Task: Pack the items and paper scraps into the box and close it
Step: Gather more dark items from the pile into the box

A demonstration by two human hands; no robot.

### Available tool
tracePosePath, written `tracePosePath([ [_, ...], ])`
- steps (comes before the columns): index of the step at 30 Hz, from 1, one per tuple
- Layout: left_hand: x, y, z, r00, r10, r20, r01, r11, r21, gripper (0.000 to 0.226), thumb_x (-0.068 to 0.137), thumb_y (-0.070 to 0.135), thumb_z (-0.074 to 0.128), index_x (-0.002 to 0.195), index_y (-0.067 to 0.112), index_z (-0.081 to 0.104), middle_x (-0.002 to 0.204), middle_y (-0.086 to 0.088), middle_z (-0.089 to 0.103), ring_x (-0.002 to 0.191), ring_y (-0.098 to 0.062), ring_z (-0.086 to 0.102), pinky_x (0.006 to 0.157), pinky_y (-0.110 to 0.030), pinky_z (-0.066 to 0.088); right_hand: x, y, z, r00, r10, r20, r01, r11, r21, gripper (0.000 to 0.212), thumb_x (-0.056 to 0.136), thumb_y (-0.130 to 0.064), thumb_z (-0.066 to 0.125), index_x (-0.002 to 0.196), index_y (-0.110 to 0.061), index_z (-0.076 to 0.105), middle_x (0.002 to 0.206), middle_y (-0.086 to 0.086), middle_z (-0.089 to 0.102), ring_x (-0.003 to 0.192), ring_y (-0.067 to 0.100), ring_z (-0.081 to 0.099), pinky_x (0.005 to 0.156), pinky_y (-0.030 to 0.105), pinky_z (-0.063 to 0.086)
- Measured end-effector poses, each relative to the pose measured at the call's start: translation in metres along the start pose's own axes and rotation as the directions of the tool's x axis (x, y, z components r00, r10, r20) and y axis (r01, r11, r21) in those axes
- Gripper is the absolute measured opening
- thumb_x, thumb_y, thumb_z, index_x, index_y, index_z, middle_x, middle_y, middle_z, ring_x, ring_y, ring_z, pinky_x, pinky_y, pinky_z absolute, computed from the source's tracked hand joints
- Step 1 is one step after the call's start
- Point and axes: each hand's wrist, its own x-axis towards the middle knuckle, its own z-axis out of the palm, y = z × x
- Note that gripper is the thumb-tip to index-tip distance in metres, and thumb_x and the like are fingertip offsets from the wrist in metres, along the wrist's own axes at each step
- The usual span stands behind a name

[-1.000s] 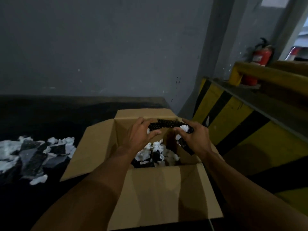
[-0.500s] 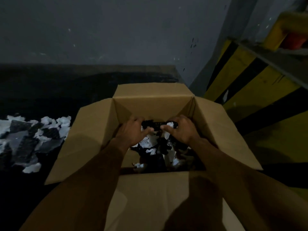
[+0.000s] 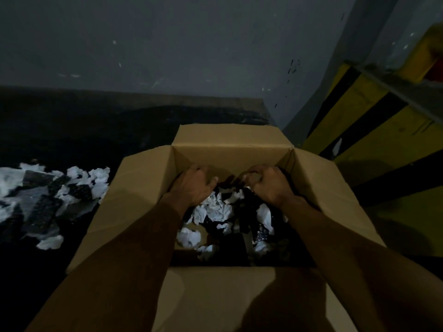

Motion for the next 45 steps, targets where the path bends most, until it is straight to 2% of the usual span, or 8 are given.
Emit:
tracePosePath([
  [8,-0.049,0.03,-0.033,0.981,0.034,-0.194,-0.03,0.999,0.023,0.062,0.092,0.054,0.044,0.141,0.016,0.038,0.143,-0.008,0.04,0.128,-0.026,0.04,0.106,-0.044,0.036,-0.024,-0.016,-0.031,0.994,-0.069,-0.09,0.069,0.998,-0.002,0.057,0.089,-0.056,0.054,0.131,-0.018,0.055,0.136,0.009,0.054,0.122,0.029,0.051,0.103,0.038,0.043],
  [14,-0.115,0.037,-0.065,0.912,0.019,-0.409,-0.018,1.0,0.008,0.061,0.091,0.053,0.048,0.14,0.017,0.039,0.143,-0.006,0.04,0.129,-0.021,0.039,0.109,-0.041,0.034,-0.055,-0.058,-0.04,0.964,-0.228,-0.139,0.236,0.971,0.044,0.053,0.09,-0.049,0.056,0.132,-0.017,0.051,0.138,0.007,0.044,0.125,0.026,0.046,0.103,0.033,0.038],
  [19,-0.186,0.02,-0.08,0.864,-0.032,-0.503,0.052,0.998,0.025,0.058,0.091,0.047,0.051,0.138,0.014,0.042,0.137,-0.008,0.044,0.124,-0.023,0.043,0.104,-0.038,0.036,-0.092,-0.107,-0.022,0.938,-0.322,-0.13,0.333,0.94,0.076,0.056,0.091,-0.051,0.053,0.135,-0.017,0.048,0.141,0.006,0.043,0.126,0.026,0.044,0.105,0.039,0.039],
  [22,-0.236,-0.005,-0.089,0.827,-0.1,-0.554,0.137,0.99,0.025,0.057,0.09,0.044,0.055,0.134,0.01,0.047,0.131,-0.012,0.049,0.12,-0.027,0.047,0.1,-0.038,0.039,-0.12,-0.143,-0.002,0.924,-0.38,-0.048,0.383,0.917,0.112,0.066,0.089,-0.06,0.046,0.14,-0.017,0.042,0.146,0.007,0.04,0.13,0.028,0.042,0.108,0.044,0.037],
  [25,-0.282,-0.034,-0.097,0.788,-0.187,-0.586,0.228,0.974,-0.004,0.056,0.087,0.044,0.056,0.13,0.008,0.052,0.128,-0.014,0.053,0.12,-0.029,0.049,0.1,-0.037,0.04,-0.143,-0.179,0.018,0.893,-0.45,0.005,0.445,0.885,0.135,0.058,0.092,-0.053,0.048,0.139,-0.018,0.043,0.148,0.005,0.036,0.131,0.026,0.039,0.109,0.04,0.033],
  [33,-0.401,-0.118,-0.117,0.68,-0.364,-0.637,0.423,0.904,-0.066,0.052,0.087,0.041,0.059,0.127,0.006,0.055,0.125,-0.016,0.054,0.118,-0.031,0.05,0.1,-0.033,0.038,-0.198,-0.292,0.089,0.769,-0.638,0.05,0.624,0.765,0.16,0.048,0.09,-0.046,0.057,0.125,-0.014,0.057,0.127,0.013,0.054,0.118,0.03,0.051,0.1,0.035,0.041],
  [36,-0.439,-0.158,-0.13,0.635,-0.408,-0.656,0.469,0.878,-0.092,0.048,0.087,0.037,0.061,0.124,0.008,0.057,0.12,-0.014,0.056,0.114,-0.031,0.053,0.098,-0.034,0.04,-0.218,-0.341,0.121,0.735,-0.675,0.071,0.659,0.734,0.165,0.05,0.089,-0.047,0.057,0.126,-0.013,0.057,0.128,0.012,0.053,0.12,0.03,0.05,0.102,0.035,0.04],
  [45,-0.524,-0.291,-0.174,0.645,-0.47,-0.602,0.543,0.836,-0.071,0.043,0.095,0.025,0.049,0.133,0.006,0.048,0.13,-0.014,0.05,0.12,-0.029,0.047,0.104,-0.037,0.035,-0.271,-0.449,0.218,0.731,-0.671,0.121,0.65,0.74,0.174,0.049,0.091,-0.045,0.055,0.128,-0.012,0.053,0.13,0.013,0.051,0.122,0.031,0.047,0.1,0.037,0.041],
])
